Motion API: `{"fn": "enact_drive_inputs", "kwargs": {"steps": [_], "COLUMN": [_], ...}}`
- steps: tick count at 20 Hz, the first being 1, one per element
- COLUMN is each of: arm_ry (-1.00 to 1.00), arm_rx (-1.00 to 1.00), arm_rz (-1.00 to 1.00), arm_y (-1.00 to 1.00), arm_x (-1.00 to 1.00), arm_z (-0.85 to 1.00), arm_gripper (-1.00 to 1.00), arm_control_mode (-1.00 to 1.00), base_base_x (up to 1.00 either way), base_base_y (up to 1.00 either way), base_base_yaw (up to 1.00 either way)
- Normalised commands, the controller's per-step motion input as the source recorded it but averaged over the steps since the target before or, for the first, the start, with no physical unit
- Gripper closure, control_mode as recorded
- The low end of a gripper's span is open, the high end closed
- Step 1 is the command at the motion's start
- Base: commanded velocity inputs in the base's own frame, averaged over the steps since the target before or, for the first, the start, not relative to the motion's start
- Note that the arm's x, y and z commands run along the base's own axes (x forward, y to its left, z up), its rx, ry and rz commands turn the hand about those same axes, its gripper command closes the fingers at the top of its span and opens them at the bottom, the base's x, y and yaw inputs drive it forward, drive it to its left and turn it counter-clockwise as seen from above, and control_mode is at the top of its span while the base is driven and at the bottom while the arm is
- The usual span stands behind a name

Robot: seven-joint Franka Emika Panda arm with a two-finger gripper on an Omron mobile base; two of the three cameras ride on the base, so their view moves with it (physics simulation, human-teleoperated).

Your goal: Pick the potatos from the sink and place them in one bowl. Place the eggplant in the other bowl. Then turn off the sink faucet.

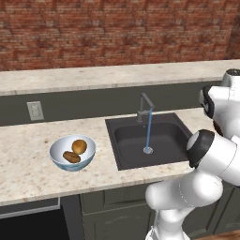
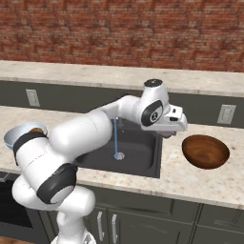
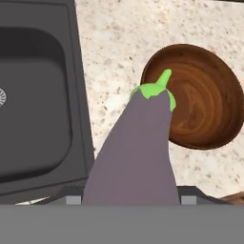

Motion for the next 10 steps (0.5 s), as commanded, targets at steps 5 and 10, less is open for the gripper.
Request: {"fn": "enact_drive_inputs", "kwargs": {"steps": [5, 10], "arm_ry": [0.00, 0.00], "arm_rx": [0.00, 0.01], "arm_rz": [0.00, 0.00], "arm_y": [-0.47, -0.43], "arm_x": [0.00, 0.00], "arm_z": [0.00, 0.00], "arm_gripper": [1.00, 1.00], "arm_control_mode": [-1.00, -1.00], "base_base_x": [0.00, 0.00], "base_base_y": [0.00, 0.00], "base_base_yaw": [0.00, 0.00]}}
